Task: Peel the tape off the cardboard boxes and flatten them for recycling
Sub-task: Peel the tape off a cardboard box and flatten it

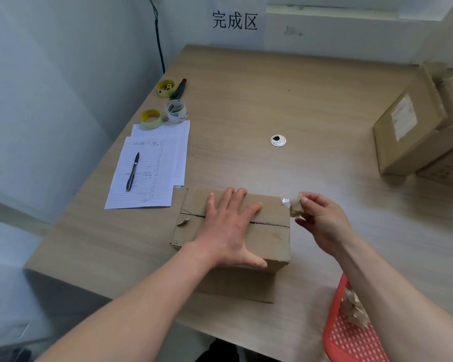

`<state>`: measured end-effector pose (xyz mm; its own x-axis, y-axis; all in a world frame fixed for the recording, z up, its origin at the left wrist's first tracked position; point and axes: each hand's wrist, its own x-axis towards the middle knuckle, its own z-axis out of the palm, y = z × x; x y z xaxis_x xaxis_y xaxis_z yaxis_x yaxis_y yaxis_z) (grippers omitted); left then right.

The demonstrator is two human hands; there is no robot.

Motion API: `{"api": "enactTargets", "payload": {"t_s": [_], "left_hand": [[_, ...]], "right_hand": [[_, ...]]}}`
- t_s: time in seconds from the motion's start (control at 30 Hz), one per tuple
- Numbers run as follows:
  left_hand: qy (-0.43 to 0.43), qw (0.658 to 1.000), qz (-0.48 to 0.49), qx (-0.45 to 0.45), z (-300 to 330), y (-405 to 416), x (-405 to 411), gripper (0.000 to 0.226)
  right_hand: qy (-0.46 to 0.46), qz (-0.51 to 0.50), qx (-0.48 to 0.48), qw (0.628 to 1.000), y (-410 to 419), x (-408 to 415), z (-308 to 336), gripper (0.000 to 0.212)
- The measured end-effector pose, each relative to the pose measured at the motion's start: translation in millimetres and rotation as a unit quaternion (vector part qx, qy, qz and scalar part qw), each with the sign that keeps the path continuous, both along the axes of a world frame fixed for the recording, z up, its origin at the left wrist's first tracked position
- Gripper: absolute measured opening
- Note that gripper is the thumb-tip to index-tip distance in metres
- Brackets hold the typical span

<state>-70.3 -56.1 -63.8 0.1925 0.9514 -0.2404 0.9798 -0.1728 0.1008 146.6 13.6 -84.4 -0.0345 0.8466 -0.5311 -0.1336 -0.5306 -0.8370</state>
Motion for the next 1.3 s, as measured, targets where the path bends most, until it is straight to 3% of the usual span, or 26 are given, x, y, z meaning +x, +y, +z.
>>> {"api": "enactTargets", "payload": {"t_s": [0.2,0.3,0.33,0.43,0.53,0.63,0.77,0.93,1.03,1.17,1.3], "left_hand": [[0.003,1.000,-0.003,0.005,0,1,1,0.121],[0.004,1.000,-0.002,0.007,-1,1,0,0.121],[0.005,1.000,-0.002,0.007,-2,2,-1,0.121],[0.003,1.000,-0.007,0.004,-3,3,-1,0.121],[0.001,1.000,-0.024,-0.001,0,4,-3,0.121],[0.003,0.999,-0.050,0.001,1,6,-4,0.120],[-0.001,0.998,-0.057,0.002,1,6,-3,0.120],[0.004,0.998,-0.059,0.002,1,5,-4,0.120],[0.007,0.998,-0.060,0.002,0,5,-3,0.120],[0.009,0.998,-0.059,0.006,-1,5,-4,0.120],[0.006,0.998,-0.059,0.007,-1,5,-3,0.120]], "right_hand": [[0.105,-0.156,-0.097,0.977,6,-29,-2,0.009],[0.153,-0.205,-0.077,0.964,-1,-31,2,0.013],[0.140,-0.192,-0.056,0.970,-3,-31,2,0.013],[-0.027,-0.066,0.035,0.997,-10,-26,-3,0.007],[-0.108,-0.008,0.122,0.987,-12,-23,-11,0.011],[-0.185,-0.012,0.177,0.967,-10,-18,-18,0.017],[-0.159,-0.004,0.113,0.981,3,-18,-12,0.031],[-0.135,0.088,-0.076,0.984,28,-12,0,0.019],[-0.185,0.102,-0.061,0.976,33,-14,6,0.033],[-0.245,0.153,0.028,0.957,35,-13,11,0.054],[-0.216,0.152,0.058,0.963,33,-8,1,0.018]]}}
